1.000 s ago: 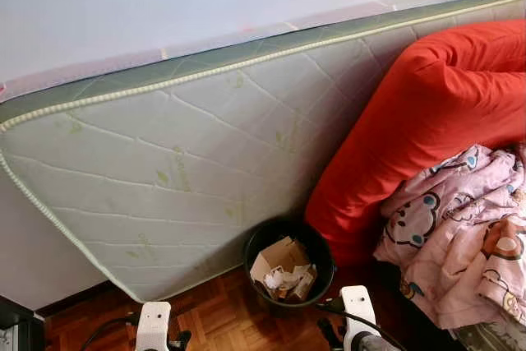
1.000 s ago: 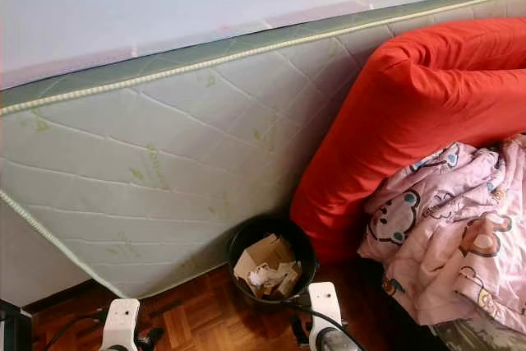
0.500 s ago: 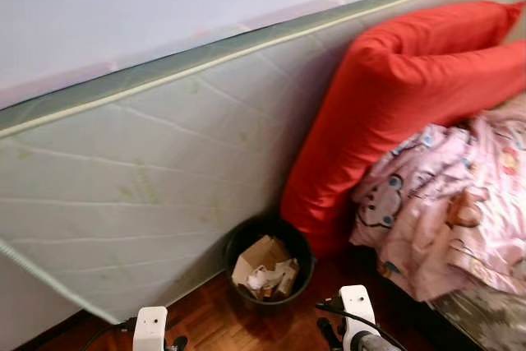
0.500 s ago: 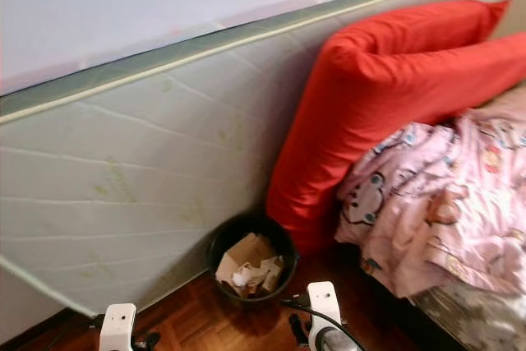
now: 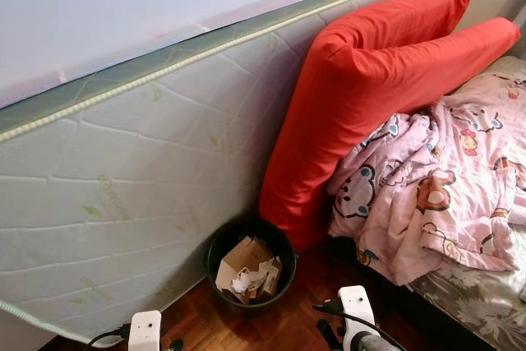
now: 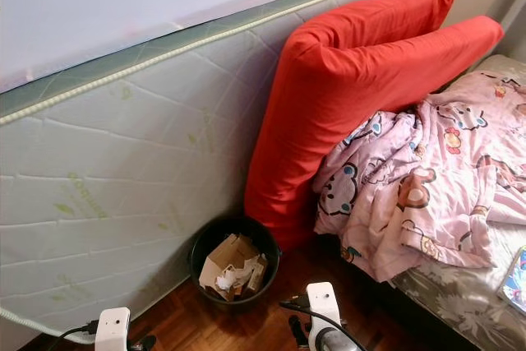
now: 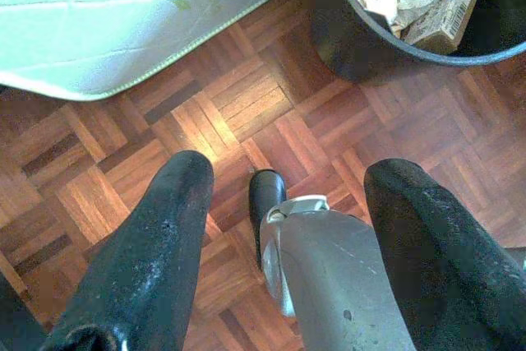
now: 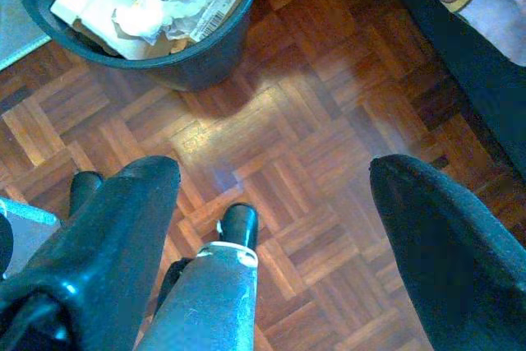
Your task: Clean up the room
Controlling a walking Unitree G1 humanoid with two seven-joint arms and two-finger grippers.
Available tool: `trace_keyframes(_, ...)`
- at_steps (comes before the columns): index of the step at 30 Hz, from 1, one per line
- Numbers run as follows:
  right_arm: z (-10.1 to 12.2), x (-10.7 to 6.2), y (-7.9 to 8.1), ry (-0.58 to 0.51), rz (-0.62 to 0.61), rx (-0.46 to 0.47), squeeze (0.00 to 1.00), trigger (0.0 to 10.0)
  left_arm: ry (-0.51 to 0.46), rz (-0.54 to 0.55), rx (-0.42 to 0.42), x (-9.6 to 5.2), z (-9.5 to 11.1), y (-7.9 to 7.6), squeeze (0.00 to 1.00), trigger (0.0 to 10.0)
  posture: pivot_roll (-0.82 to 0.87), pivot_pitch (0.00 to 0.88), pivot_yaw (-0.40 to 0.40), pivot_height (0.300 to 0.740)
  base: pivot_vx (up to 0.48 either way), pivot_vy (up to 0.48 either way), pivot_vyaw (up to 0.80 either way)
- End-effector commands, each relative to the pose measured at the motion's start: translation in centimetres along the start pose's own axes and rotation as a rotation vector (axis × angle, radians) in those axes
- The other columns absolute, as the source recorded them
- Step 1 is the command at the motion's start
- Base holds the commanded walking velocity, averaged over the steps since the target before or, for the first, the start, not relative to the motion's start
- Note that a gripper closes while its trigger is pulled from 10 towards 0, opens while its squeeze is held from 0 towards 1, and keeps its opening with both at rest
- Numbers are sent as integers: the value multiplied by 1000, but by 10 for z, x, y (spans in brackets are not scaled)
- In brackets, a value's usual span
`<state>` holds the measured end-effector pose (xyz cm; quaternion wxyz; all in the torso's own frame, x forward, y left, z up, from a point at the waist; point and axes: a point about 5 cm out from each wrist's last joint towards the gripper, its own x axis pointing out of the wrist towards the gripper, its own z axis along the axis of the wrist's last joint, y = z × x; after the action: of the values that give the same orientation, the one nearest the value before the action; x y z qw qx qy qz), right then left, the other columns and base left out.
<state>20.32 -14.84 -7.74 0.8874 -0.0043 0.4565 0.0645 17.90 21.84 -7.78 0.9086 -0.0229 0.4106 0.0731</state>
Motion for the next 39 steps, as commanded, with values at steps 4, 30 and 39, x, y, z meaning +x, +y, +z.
trace_keyframes(4,-3,-1,-1,2,-5,0,0,10000,16,3,9,-1,-5,0,0,10000,25,44,-56,734,0,-245,0)
trace_keyframes(30,-1,0,-1,-3,-7,4,0,10000,-2,5,10,0,1,0,0,10000,29,72,-59,734,0,-399,-188)
trace_keyframes(39,-1,0,-1,-1,-9,3,0,10000,-8,1,12,1,2,-2,0,10000,29,71,-60,734,0,-389,0)
